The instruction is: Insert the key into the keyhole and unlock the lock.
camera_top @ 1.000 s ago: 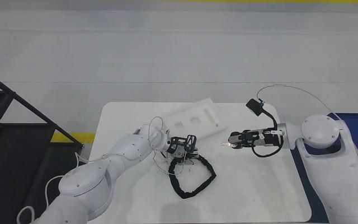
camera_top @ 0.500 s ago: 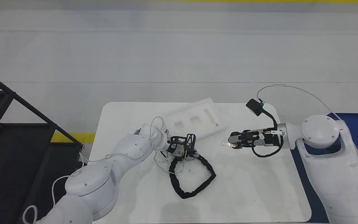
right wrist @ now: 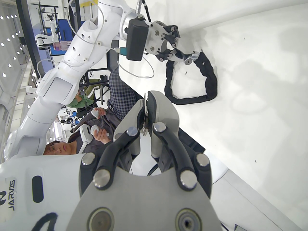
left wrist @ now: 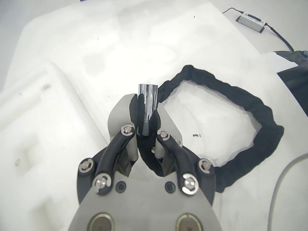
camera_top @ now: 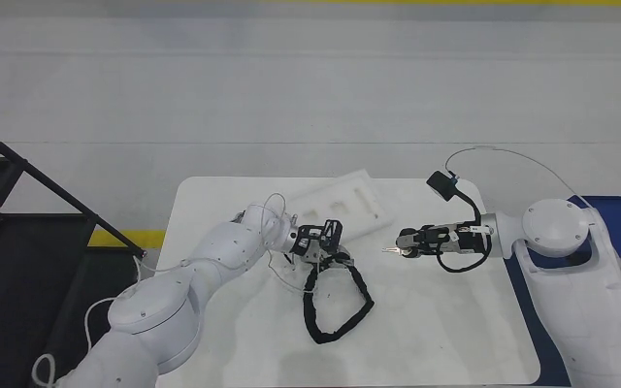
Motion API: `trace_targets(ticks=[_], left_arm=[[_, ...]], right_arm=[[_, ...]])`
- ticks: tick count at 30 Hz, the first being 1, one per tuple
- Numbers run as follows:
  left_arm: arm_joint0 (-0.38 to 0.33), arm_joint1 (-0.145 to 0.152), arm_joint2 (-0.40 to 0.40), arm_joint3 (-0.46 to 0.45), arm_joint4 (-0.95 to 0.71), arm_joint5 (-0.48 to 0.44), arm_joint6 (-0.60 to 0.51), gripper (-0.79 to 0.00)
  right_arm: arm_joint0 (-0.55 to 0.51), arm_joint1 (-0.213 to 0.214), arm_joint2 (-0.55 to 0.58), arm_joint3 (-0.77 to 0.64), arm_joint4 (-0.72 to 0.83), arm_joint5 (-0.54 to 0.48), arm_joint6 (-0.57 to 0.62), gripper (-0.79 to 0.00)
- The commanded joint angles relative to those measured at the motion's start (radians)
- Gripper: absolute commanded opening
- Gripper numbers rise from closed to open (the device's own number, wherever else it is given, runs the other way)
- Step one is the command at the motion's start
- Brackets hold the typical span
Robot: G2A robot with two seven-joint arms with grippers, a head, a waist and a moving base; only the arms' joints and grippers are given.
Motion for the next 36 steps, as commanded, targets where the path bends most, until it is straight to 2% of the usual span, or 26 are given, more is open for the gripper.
trace_targets(ticks=[1,7,12,16,21,25,29,32,36], left_arm=[[-0.007,0.017,0.004,-0.051,-0.017,0.003,0.001,-0.785],[-0.027,0.092,0.004,-0.256,-0.086,-0.023,-0.025,-0.785],[-0.047,0.164,0.004,-0.416,-0.161,-0.058,-0.059,-0.785],[-0.063,0.214,0.001,-0.515,-0.202,-0.07,-0.072,-0.785],[-0.082,0.26,-0.013,-0.606,-0.22,-0.063,-0.065,-0.785],[-0.102,0.283,-0.028,-0.652,-0.259,-0.063,-0.064,-0.785],[-0.122,0.294,-0.036,-0.672,-0.31,-0.082,-0.084,-0.785],[-0.13,0.292,-0.038,-0.667,-0.34,-0.102,-0.103,-0.785],[-0.13,0.273,-0.032,-0.643,-0.362,-0.114,-0.116,-0.785]], right_arm=[[0.0,0.0,0.0,0.0,0.0,0.0,0.0,-0.785],[-0.017,0.002,0.001,-0.019,0.001,-0.002,-0.036,-0.785],[-0.055,0.019,0.041,-0.131,-0.041,0.008,-0.017,-0.785],[-0.101,0.032,0.092,-0.226,-0.051,0.024,-0.016,-0.785],[-0.156,0.047,0.161,-0.349,-0.055,0.058,-0.013,-0.785],[-0.181,0.057,0.2,-0.429,-0.062,0.076,-0.005,-0.785],[-0.189,0.065,0.216,-0.468,-0.07,0.083,0.004,-0.785],[-0.179,0.07,0.216,-0.471,-0.069,0.092,0.006,-0.785],[-0.149,0.076,0.202,-0.45,-0.07,0.098,-0.004,-0.785]])
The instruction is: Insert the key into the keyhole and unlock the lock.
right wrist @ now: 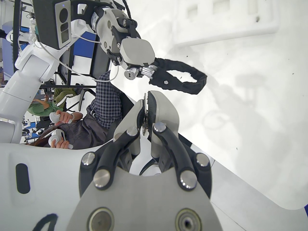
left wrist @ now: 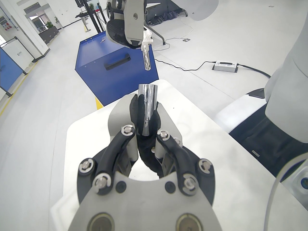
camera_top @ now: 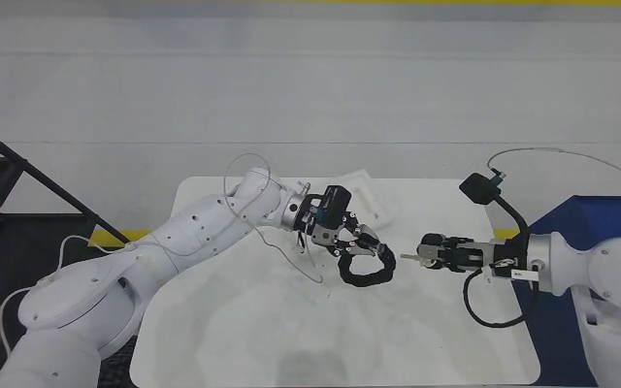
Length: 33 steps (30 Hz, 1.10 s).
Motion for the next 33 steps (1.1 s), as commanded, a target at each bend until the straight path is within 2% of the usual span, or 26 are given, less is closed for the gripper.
trace_targets(ticks=[1,13,17,21,25,29,33], left_arm=[[0.002,-0.009,0.004,0.014,-0.006,0.0,0.0,-0.785],[0.002,-0.009,0.004,0.014,-0.006,0.0,0.0,-0.785],[0.023,-0.006,-0.023,0.017,-0.048,0.004,-0.075,-0.785],[0.034,-0.013,-0.037,0.016,-0.07,0.0,-0.097,-0.785],[0.038,-0.04,-0.038,0.037,-0.042,0.005,-0.081,-0.785],[0.037,-0.078,-0.031,0.078,0.007,0.004,-0.014,-0.785],[0.036,-0.113,-0.017,0.115,0.06,0.05,0.05,-0.785]], right_arm=[[0.012,0.001,-0.005,0.012,0.004,0.0,-0.007,-0.785],[0.012,0.001,-0.005,0.012,0.004,0.0,-0.007,-0.785],[-0.002,0.003,-0.019,0.0,-0.014,-0.013,-0.044,-0.785],[0.01,0.011,-0.039,-0.041,-0.053,0.009,-0.035,-0.785],[0.03,0.018,-0.069,-0.071,-0.113,0.045,-0.026,-0.785],[0.04,0.027,-0.1,-0.093,-0.176,0.067,-0.048,-0.785],[0.044,0.038,-0.12,-0.11,-0.218,0.079,-0.06,-0.785]])
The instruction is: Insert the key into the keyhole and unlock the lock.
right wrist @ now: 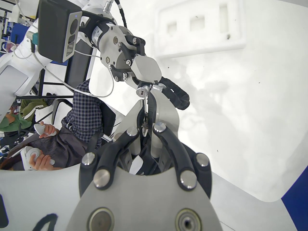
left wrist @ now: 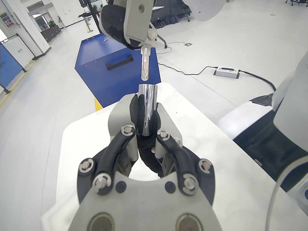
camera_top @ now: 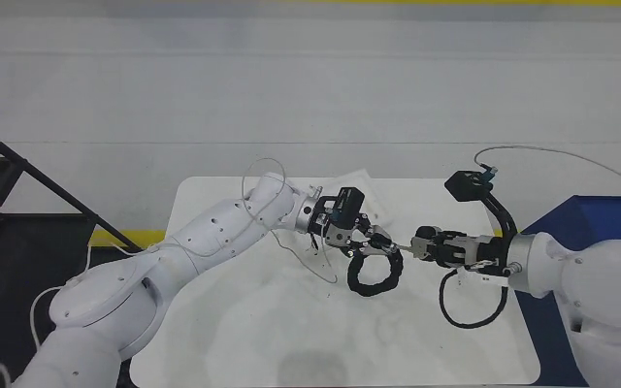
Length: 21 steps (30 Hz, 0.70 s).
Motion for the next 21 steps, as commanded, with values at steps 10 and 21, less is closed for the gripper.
trace_targets(ticks=[10,21], left_arm=[[-0.007,-0.06,0.045,0.139,0.007,0.064,0.063,-0.785],[-0.006,-0.094,0.061,0.182,0.018,0.066,0.065,-0.785]], right_arm=[[0.006,0.033,-0.037,-0.028,-0.069,0.022,-0.022,-0.785],[0.032,0.067,-0.109,-0.004,-0.137,0.042,-0.042,-0.785]])
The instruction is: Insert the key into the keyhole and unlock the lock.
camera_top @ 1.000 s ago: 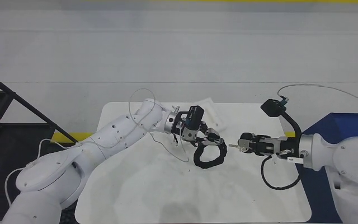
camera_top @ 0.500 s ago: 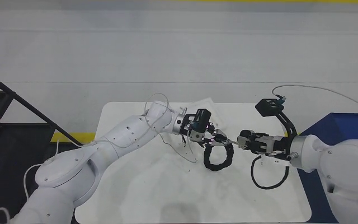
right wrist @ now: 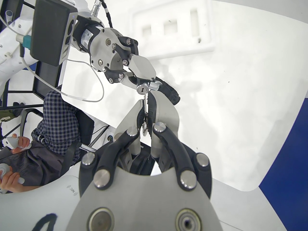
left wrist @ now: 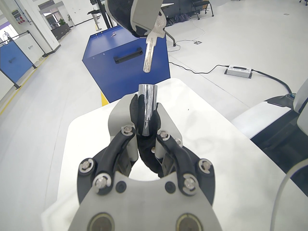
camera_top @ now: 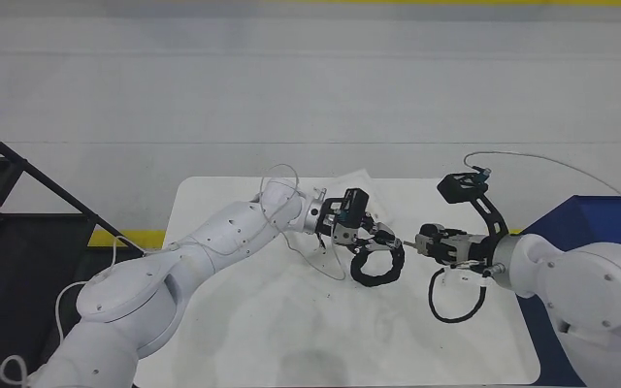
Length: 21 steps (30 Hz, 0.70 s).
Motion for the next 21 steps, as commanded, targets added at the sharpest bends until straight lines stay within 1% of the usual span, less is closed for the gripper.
trace_targets(ticks=[1,11,21], left_arm=[[0.0,-0.005,0.0,0.01,0.007,0.002,0.002,-0.785],[0.001,-0.024,0.0,0.039,0.052,0.027,0.026,-0.785],[0.002,-0.03,0.0,0.043,0.056,0.024,0.024,-0.785]], right_arm=[[0.004,0.006,-0.012,0.006,0.004,0.005,-0.005,-0.785],[0.032,0.04,-0.075,0.022,0.028,0.029,-0.029,-0.785],[0.075,0.072,-0.129,0.035,0.048,0.068,-0.068,-0.785]])
